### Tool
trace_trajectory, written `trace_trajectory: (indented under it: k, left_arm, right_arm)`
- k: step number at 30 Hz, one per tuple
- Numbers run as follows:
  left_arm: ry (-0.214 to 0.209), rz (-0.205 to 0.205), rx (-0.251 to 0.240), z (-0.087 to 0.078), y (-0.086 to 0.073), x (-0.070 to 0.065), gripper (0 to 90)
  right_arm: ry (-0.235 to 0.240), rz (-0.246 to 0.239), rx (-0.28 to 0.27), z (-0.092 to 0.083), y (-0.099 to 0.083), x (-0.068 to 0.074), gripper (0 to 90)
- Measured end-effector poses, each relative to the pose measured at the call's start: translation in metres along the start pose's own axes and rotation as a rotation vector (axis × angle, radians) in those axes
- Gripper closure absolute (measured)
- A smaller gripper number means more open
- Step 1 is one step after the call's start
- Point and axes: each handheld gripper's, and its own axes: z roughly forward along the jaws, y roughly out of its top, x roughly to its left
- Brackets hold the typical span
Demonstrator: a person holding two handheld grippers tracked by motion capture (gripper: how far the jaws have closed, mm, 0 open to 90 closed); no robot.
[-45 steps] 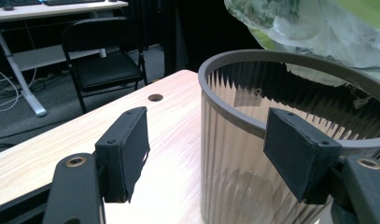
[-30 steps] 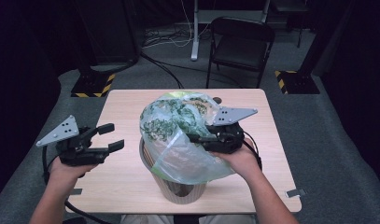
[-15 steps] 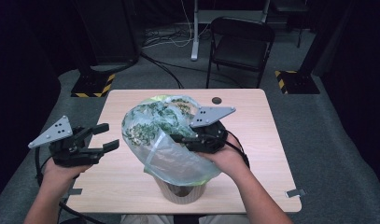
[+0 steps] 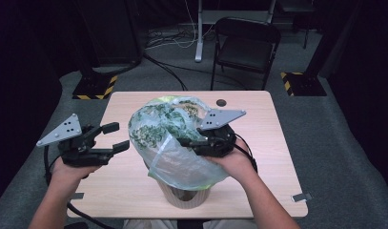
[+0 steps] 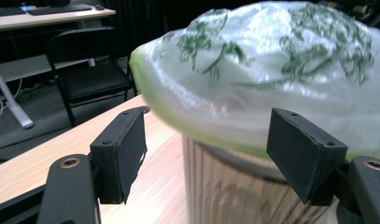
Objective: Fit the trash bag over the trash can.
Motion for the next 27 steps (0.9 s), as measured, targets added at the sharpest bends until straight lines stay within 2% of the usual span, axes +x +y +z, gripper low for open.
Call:
trace_trajectory:
  k: [4, 7, 12, 15, 16, 19, 23, 27]
  left_arm:
    - [-0.020, 0.017, -0.009, 0.004, 0.011, -0.004, 27.2]
    - [-0.044, 0.029, -0.001, 0.014, 0.015, -0.007, 27.0]
    - [-0.063, 0.017, 0.022, 0.034, 0.016, -0.007, 32.2]
    - [-0.072, 0.031, 0.040, 0.040, 0.016, -0.008, 46.2]
    - [-0.073, 0.033, 0.046, 0.040, 0.016, -0.008, 55.6]
    - [-0.085, 0.036, 0.062, 0.038, 0.016, -0.009, 74.6]
    - [-0.078, 0.064, 0.053, 0.024, 0.020, -0.009, 87.7]
    - [-0.054, 0.089, 0.057, 0.005, 0.029, -0.010, 89.6]
  right_arm:
    - [-0.001, 0.002, 0.001, 0.000, 0.000, 0.000, 69.0]
    - [0.003, 0.012, -0.006, 0.001, -0.002, -0.002, 69.5]
    - [0.016, 0.021, -0.018, 0.000, -0.005, -0.003, 69.7]
    - [0.013, 0.021, -0.022, 0.000, -0.005, -0.004, 69.7]
    - [0.014, 0.021, -0.025, -0.001, -0.005, -0.004, 69.7]
    - [0.011, 0.020, -0.030, -0.002, -0.005, -0.004, 69.5]
    - [0.005, 0.020, -0.039, -0.006, -0.004, -0.004, 66.6]
    - [0.004, 0.029, -0.062, -0.012, 0.000, -0.006, 58.5]
